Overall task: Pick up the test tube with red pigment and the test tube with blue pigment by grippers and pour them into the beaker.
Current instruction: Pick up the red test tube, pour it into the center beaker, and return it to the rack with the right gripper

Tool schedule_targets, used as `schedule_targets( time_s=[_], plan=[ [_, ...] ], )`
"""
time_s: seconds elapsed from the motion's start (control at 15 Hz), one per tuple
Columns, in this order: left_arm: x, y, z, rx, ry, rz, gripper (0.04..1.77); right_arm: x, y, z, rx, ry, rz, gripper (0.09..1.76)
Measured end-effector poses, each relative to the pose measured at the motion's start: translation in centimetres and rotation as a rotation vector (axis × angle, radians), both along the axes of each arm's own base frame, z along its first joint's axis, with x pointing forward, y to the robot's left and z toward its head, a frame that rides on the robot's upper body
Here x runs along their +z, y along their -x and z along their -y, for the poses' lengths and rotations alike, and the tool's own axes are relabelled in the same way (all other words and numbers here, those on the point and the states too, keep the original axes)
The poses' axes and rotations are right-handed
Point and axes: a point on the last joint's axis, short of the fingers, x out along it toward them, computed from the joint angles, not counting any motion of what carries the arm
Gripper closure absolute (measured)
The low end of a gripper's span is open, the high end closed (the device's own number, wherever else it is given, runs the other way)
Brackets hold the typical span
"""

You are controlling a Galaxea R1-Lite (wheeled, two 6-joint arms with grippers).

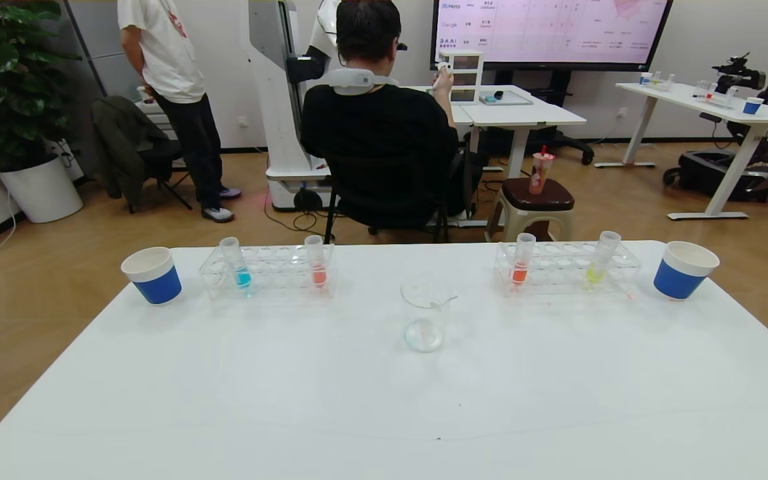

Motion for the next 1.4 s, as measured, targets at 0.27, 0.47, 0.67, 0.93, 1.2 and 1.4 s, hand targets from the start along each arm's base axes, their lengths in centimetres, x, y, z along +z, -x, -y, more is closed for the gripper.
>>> schedule_targets(
  time_s=[0.27, 0.47, 0.67, 0.93, 1.2, 1.4],
  plan=[
    [0.0, 0.0, 0.0, 0.0, 0.0, 0.0, 0.06, 2.1, -2.7, 0.0, 0.002, -0.001, -0.059, 0.11],
    [0.0, 0.0, 0.0, 0.0, 0.0, 0.0, 0.06, 4.4, -5.7, 0.0, 0.001, -0.003, -0.024, 0.11],
    [0.0, 0.0, 0.0, 0.0, 0.0, 0.0, 0.06, 5.6, -9.9, 0.1, -0.003, -0.006, 0.005, 0.11],
    [0.0, 0.0, 0.0, 0.0, 0.0, 0.0, 0.06, 4.8, -16.3, -0.2, -0.023, -0.014, -0.007, 0.11],
    [0.0, 0.0, 0.0, 0.0, 0.0, 0.0, 0.06, 2.9, -22.9, -2.4, 0.001, -0.026, -0.02, 0.11],
    [0.0, 0.0, 0.0, 0.0, 0.0, 0.0, 0.06, 1.0, -26.7, -5.3, 0.044, -0.039, -0.032, 0.11]
  ],
)
